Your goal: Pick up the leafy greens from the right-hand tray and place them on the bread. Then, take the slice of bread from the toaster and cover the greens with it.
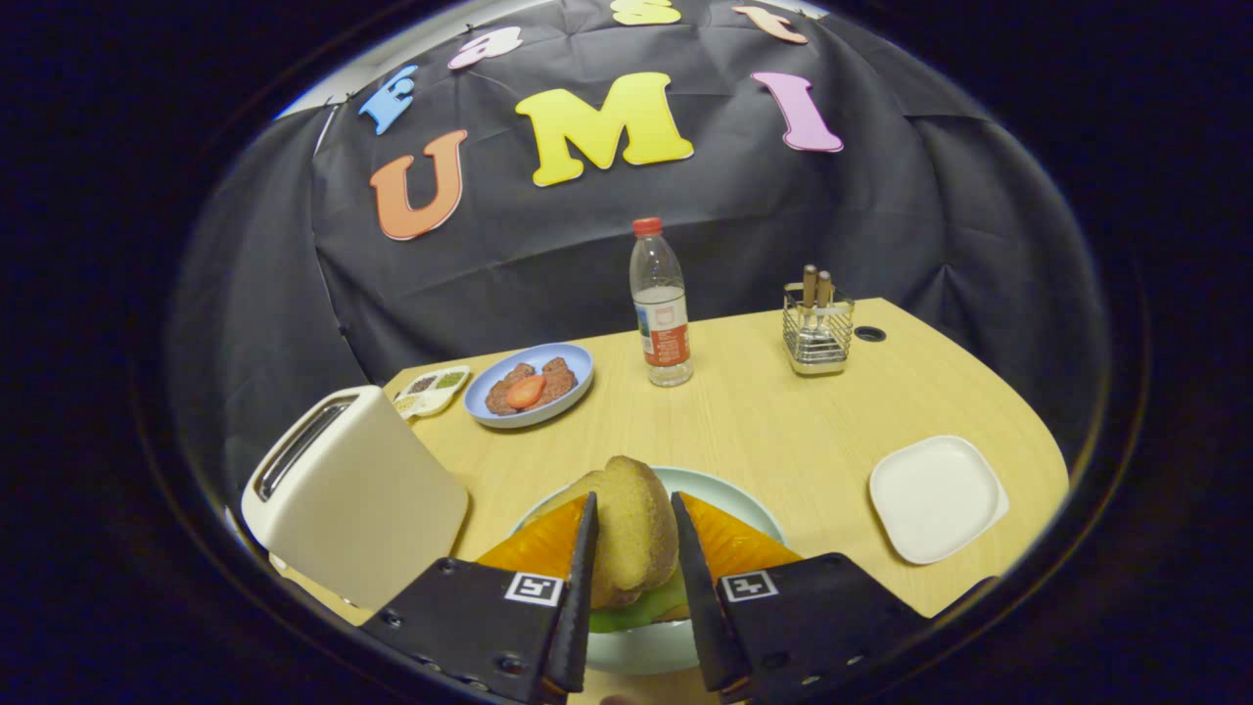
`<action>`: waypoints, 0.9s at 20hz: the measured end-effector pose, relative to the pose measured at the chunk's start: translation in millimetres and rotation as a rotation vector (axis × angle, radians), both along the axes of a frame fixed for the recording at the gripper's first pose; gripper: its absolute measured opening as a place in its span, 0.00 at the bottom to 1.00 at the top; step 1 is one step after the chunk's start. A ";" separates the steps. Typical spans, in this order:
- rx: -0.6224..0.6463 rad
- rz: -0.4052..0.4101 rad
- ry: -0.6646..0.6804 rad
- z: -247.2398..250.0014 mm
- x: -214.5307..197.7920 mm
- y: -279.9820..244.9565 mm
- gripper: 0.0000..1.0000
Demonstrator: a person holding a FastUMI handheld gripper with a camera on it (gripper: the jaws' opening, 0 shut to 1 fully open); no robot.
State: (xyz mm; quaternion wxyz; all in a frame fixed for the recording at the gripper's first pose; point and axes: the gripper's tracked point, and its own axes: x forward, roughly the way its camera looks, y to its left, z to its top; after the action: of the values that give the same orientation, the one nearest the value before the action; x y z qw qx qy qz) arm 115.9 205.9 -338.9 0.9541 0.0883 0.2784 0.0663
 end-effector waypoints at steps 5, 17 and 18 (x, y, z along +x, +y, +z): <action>-0.014 -0.008 0.028 -6.6 -1.0 -34.5 0.46; -0.159 -0.024 -0.277 185.3 -30.4 -198.4 0.96; -0.163 -0.022 -0.300 202.3 -35.1 -208.7 0.97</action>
State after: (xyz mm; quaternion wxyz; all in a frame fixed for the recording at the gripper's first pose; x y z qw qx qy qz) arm 80.8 -2.8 -136.6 0.9896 0.0028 0.1362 0.0454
